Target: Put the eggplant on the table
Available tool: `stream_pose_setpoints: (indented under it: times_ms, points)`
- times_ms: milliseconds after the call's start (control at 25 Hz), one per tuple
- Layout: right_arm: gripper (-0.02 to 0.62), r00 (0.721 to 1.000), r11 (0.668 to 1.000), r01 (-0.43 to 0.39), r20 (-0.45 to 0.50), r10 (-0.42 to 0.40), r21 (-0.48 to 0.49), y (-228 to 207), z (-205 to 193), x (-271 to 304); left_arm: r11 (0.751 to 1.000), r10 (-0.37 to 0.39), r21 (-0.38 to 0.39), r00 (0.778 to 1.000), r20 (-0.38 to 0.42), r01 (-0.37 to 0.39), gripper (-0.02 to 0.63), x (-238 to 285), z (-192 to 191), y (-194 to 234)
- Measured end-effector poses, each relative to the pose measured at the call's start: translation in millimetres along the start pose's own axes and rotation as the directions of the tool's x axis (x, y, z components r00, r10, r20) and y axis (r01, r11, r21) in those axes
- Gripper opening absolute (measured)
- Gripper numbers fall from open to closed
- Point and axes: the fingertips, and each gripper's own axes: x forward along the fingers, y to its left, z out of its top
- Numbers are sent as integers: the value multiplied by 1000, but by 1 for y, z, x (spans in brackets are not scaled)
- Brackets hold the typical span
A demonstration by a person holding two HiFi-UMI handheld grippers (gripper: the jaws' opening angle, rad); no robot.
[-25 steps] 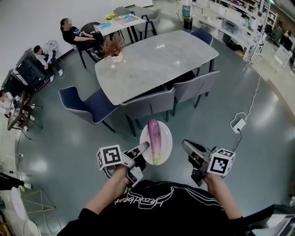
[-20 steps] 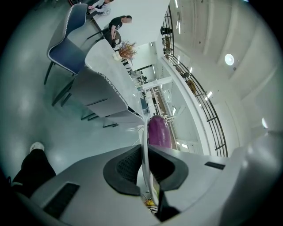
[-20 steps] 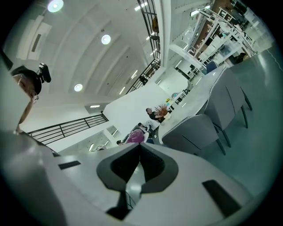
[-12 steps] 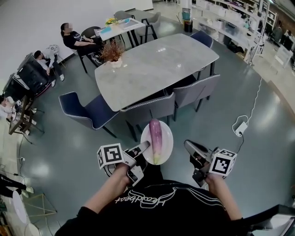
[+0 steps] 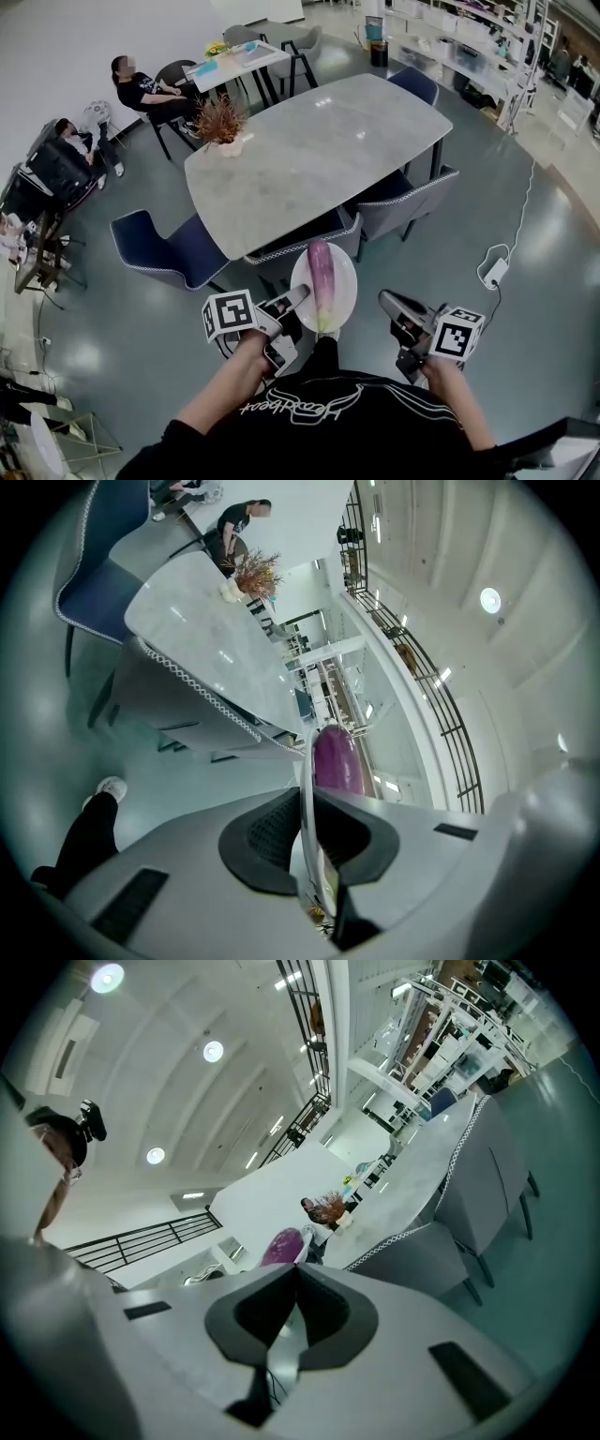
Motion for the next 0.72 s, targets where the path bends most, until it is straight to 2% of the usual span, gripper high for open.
stream_pose_setpoints:
  times_ms: [400,720]
  points:
    - [6,1000,1000,9,9,-9,20,-65,100,119,1000,13,-12,1000,11,-13,34,71,153,5]
    - [6,1000,995,7,-18,-5,101,-126,136,209,998,57,-23,998,-10,-57,34,122,242,29]
